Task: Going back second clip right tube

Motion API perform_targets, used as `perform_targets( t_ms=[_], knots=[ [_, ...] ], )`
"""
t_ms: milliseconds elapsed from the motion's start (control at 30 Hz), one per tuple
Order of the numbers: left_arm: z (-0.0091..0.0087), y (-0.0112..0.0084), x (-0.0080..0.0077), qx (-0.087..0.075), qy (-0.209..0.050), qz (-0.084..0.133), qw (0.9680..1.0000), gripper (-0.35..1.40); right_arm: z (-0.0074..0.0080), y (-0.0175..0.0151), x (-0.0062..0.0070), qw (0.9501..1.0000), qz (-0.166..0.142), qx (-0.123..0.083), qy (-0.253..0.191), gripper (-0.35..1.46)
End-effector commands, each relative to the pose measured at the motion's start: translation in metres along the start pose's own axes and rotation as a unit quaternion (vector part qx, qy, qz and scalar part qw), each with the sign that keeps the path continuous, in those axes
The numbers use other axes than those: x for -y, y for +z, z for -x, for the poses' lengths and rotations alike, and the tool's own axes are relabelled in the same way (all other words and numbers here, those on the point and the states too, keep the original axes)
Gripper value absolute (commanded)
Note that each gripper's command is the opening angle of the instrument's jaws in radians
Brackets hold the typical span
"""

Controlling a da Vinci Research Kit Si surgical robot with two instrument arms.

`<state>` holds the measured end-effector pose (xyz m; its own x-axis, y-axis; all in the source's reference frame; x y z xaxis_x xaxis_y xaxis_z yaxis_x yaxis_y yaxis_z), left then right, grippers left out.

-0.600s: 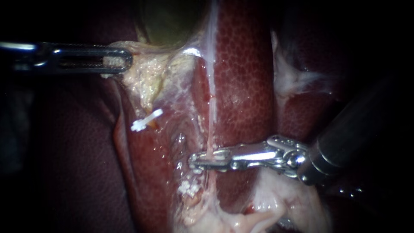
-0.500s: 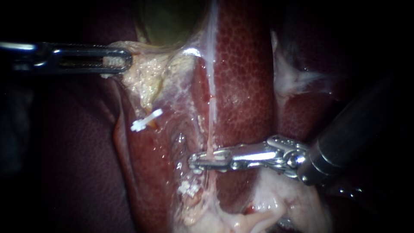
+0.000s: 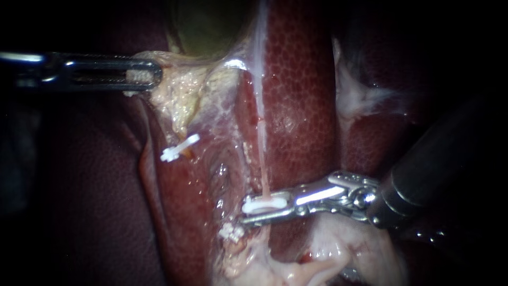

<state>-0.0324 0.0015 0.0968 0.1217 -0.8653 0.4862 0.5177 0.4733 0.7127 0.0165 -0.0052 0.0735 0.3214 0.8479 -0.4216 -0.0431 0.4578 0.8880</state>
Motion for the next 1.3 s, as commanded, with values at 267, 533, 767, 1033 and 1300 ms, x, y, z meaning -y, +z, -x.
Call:
perform_targets(
  t_ms=[267,533,767,1033,1300],
  knots=[
    [-0.0001,0.0000,0.0000,0.000,0.000,0.000,1.0000,-0.20,-0.0016,-0.0029,0.0004,0.9944,0.030,-0.010,-0.101,0.60],
    [-0.0002,0.0000,0.0000,0.000,0.001,0.000,1.0000,-0.20,-0.0035,-0.0069,0.0016,0.9865,0.025,-0.004,-0.162,0.60],
    [-0.0003,0.0000,0.0000,0.000,0.001,0.000,1.0000,-0.20,-0.0060,-0.0096,0.0043,0.9814,0.028,-0.004,-0.190,0.60],
    [-0.0004,0.0001,0.0000,0.000,0.001,0.001,1.0000,-0.20,-0.0092,-0.0125,0.0078,0.9740,0.035,-0.006,-0.224,0.60],
    [-0.0014,0.0011,-0.0003,0.003,0.004,0.005,1.0000,-0.20,-0.0106,-0.0137,0.0098,0.9696,0.037,-0.005,-0.242,0.60]
  ],
)
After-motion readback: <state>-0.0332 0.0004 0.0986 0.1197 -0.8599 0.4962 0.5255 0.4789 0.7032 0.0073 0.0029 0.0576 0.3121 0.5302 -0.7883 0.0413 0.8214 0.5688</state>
